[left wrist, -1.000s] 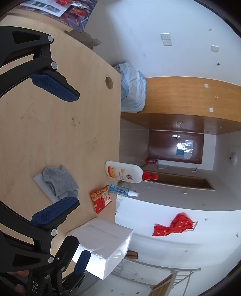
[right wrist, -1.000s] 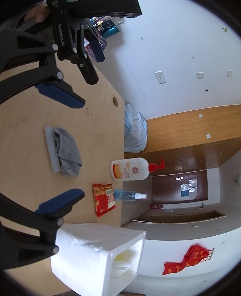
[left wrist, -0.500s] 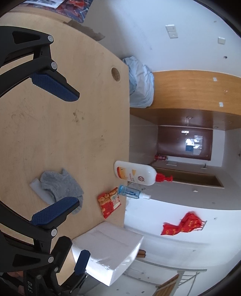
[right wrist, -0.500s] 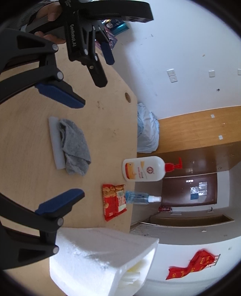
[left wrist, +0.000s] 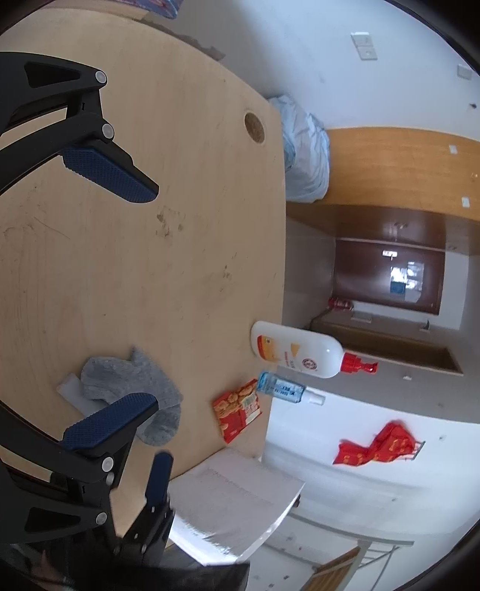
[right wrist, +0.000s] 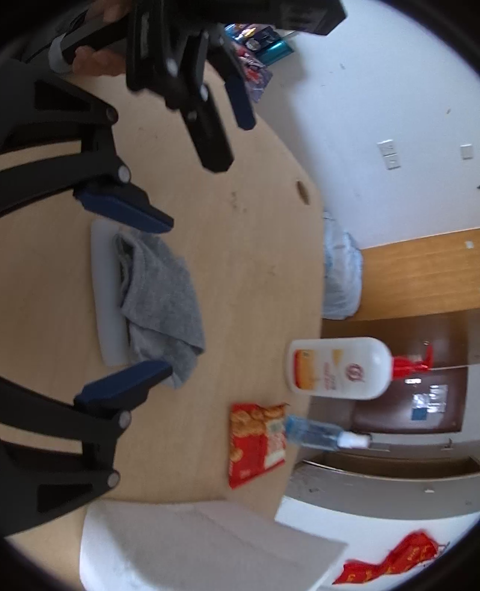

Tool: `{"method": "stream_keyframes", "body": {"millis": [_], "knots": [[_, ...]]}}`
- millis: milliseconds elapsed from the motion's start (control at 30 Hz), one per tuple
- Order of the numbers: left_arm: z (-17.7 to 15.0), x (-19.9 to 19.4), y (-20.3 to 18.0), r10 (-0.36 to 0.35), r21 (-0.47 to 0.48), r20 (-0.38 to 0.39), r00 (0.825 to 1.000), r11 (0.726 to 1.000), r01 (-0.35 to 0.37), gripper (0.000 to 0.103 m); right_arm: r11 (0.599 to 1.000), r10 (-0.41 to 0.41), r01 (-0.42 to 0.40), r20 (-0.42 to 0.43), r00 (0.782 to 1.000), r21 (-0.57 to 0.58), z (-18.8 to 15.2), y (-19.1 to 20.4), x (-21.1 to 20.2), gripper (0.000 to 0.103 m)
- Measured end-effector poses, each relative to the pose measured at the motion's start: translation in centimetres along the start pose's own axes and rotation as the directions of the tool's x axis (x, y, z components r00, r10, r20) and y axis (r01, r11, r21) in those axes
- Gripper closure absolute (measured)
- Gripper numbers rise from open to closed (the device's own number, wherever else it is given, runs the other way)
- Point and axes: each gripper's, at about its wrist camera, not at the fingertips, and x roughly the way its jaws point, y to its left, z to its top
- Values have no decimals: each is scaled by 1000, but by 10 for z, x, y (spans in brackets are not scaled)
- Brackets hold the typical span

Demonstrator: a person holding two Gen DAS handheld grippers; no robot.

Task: Organize soft objects
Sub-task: 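Close the right gripper on the grey sock while the left approaches the foam strip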

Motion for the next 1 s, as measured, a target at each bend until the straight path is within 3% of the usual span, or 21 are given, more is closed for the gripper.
{"method": "stream_keyframes", "body": {"millis": [233, 400, 733, 867, 1000], "knots": [[-6, 0, -1, -92, 23, 3, 996, 996, 92, 0, 1000, 14, -14, -20, 1000, 9, 1, -3, 13, 32], [-10, -2, -10, -137, 61, -4, 991, 989, 137, 0, 1000, 9, -9, -45, 999, 17, 3, -6, 24, 45], [-14, 0, -12, -162, 80, -21, 987, 983, 163, 0, 1000, -4, 4, -89, 996, 0, 2, -8, 38, 48], [-14, 3, -11, -165, 78, -34, 986, 983, 167, 0, 1000, -16, 16, -113, 994, -1, 0, -9, 44, 67], [-15, 6, -13, -166, 79, -45, 985, 982, 169, 0, 999, -38, 37, -116, 993, -10, -2, -11, 45, 80]]}}
